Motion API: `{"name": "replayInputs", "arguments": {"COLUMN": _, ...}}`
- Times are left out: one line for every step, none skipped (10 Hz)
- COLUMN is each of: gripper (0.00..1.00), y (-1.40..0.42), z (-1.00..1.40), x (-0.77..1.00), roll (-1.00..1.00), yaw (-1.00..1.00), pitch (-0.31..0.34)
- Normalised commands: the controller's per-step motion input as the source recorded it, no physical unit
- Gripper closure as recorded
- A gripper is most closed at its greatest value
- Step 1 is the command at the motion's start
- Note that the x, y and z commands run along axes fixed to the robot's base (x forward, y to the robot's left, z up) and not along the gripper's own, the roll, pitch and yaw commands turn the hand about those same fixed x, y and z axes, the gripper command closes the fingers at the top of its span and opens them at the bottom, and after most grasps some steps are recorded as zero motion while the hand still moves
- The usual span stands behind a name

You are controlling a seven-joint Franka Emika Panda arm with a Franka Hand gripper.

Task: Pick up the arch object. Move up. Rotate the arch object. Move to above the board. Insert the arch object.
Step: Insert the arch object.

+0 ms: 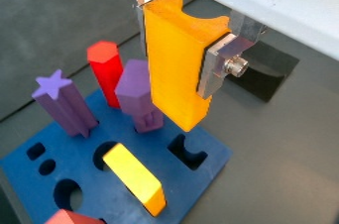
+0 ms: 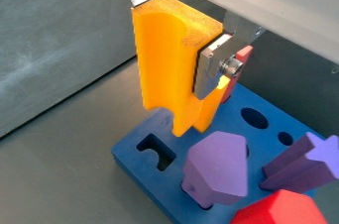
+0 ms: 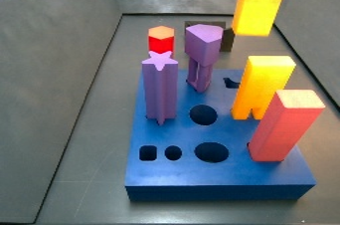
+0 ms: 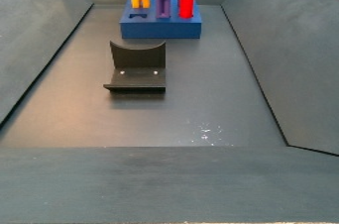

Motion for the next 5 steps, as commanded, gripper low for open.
{"name": "replayInputs", "arguments": {"gripper": 1.0, "y": 0.0, "z": -0.26, "x": 1.0, "roll": 0.0, "yaw": 0.0, "pitch": 0.0}}
{"name": "replayInputs", "arguments": {"gripper": 1.0, "y": 0.0, "z": -0.25, "x": 1.0, "roll": 0.0, "yaw": 0.0, "pitch": 0.0}}
{"name": "replayInputs", "arguments": {"gripper": 1.0, "y": 0.0, "z": -0.24, "x": 1.0, "roll": 0.0, "yaw": 0.0, "pitch": 0.0}}
{"name": "replayInputs", "arguments": {"gripper": 1.0, "y": 0.0, "z": -0.25, "x": 1.0, "roll": 0.0, "yaw": 0.0, "pitch": 0.0}}
{"name": "replayInputs", "arguments": {"gripper": 1.0, "y": 0.06, "z": -0.38, "x": 1.0, "roll": 0.0, "yaw": 0.0, "pitch": 0.003}}
